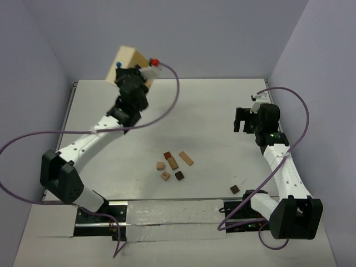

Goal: Build the wood block tower

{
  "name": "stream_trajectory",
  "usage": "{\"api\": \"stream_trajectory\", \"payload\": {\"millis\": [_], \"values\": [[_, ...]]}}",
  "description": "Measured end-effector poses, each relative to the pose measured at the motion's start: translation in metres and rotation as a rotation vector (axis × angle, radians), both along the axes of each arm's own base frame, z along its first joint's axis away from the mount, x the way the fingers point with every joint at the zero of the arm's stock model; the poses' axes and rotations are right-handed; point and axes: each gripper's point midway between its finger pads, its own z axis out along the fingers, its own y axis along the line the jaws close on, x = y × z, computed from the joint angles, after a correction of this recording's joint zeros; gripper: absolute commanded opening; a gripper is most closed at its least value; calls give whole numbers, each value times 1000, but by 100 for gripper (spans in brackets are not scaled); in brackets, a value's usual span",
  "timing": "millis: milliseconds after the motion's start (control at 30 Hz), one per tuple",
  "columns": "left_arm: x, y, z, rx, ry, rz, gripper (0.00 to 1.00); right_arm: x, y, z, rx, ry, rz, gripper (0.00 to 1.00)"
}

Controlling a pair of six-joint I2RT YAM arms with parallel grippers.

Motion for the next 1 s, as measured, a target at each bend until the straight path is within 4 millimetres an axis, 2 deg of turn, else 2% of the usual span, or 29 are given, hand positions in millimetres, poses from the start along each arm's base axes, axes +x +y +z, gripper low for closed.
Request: {"api": "stream_trajectory", "payload": {"millis": [33,100,167,233,267,300,433,500,567,667,800,900,1000], "values": [[10,11,18,-108,-9,1,0,0,0,0,0,-1,1,100],[20,38,41,-286,-30,12,0,0,1,0,3,1,3,100],[28,68,41,-411,-16,33,0,0,1,-2,3,5,4,100],[39,92,20,-501,46,59,0,1,1,-3,3,9,4,100],[47,103,2,-536,98,74,0,1,1,-3,3,11,4,100],[55,114,-18,-574,154,93,0,1,1,-4,4,13,4,100],[85,166,-120,-748,435,170,0,2,2,-9,8,29,10,100],[89,194,-167,-828,553,214,0,2,3,-13,12,42,16,100],[86,218,-202,-890,644,263,0,3,4,-16,15,53,19,100],[90,247,-224,-958,696,299,0,3,4,-18,17,61,21,100],[112,275,-223,-1007,662,277,0,3,5,-22,19,72,23,100],[120,287,-223,-1018,647,253,2,4,5,-27,21,90,25,100],[123,287,-226,-1015,660,216,3,4,5,-32,23,107,26,100]]}}
